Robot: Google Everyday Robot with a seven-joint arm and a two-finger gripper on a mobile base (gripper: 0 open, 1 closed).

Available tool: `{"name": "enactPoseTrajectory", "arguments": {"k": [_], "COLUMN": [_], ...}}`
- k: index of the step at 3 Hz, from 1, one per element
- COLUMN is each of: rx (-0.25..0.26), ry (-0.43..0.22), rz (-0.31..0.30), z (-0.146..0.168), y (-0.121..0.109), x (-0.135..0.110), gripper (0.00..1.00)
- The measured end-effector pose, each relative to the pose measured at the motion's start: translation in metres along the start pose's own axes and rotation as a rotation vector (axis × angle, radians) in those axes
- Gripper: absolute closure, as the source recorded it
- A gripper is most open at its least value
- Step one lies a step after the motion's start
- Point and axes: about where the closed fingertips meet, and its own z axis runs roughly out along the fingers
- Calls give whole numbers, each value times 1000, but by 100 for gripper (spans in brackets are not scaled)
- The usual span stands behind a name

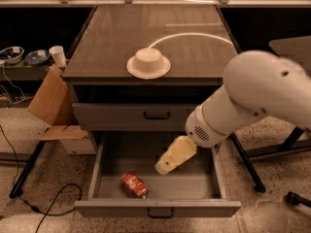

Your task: Pick coke can from middle drawer and place on counter

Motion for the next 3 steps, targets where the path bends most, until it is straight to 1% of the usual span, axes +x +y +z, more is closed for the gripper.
{"name": "enactPoseTrajectory", "arguments": {"k": [1, 2, 3], "rx": [-74, -43, -47], "ry": [-156, -171, -166], "rz": [77, 71, 70], "z": [56, 51, 51], "y": [3, -3, -1], "x": [-13, -19, -18], "gripper": [0, 0, 0]}}
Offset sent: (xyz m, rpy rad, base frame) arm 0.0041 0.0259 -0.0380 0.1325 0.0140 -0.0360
